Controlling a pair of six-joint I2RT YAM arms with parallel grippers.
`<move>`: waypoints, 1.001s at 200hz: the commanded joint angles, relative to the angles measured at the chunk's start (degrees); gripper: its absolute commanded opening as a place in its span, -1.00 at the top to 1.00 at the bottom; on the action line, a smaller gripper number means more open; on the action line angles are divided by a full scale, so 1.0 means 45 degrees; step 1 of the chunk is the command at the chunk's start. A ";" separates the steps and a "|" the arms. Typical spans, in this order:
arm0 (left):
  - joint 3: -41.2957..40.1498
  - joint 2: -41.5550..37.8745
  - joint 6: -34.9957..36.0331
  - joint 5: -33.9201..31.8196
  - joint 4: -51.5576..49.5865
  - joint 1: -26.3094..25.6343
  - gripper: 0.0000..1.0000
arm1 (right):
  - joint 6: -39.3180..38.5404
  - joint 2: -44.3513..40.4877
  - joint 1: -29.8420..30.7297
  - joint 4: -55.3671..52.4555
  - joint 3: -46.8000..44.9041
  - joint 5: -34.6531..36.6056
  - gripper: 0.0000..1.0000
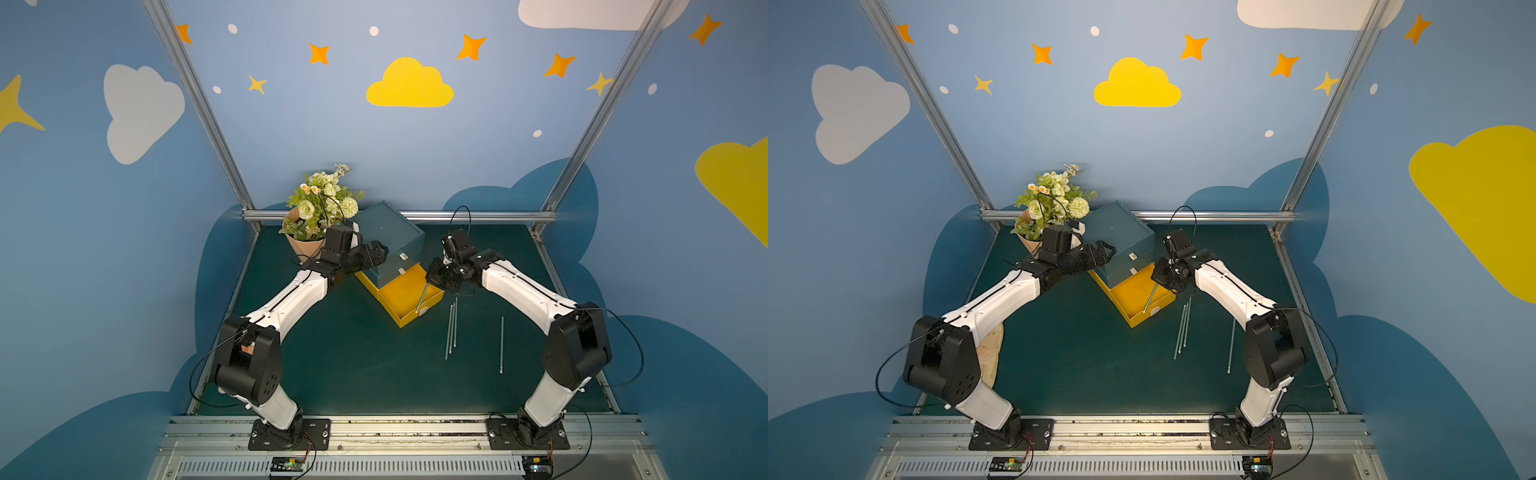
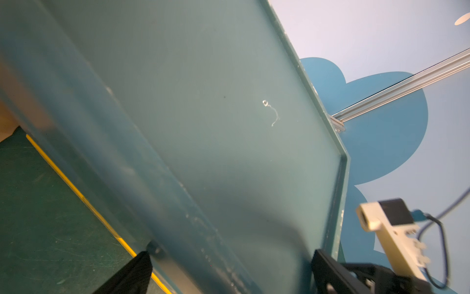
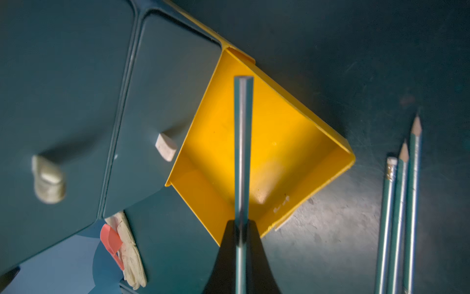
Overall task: Please place the pencils in the drawer according to their color
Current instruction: Place the pencil in the drawer.
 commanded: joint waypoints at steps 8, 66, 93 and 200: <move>-0.0358 0.0591 0.0303 -0.0063 -0.1549 -0.0133 -1.00 | 0.0363 0.1091 -0.0029 0.0692 0.0731 0.0306 1.00; -0.0358 0.0568 0.0354 -0.0102 -0.1558 -0.0119 -1.00 | 0.0483 0.2758 0.0300 0.0960 0.1628 0.0097 1.00; -0.0358 0.0542 0.0432 -0.0178 -0.1617 -0.0129 -1.00 | 0.0396 0.3222 0.0617 0.0865 0.1753 -0.0215 1.00; -0.0436 0.0513 0.0511 -0.0267 -0.1676 -0.0107 -1.00 | -0.0710 0.1032 0.0838 0.0483 0.0078 -0.0285 0.42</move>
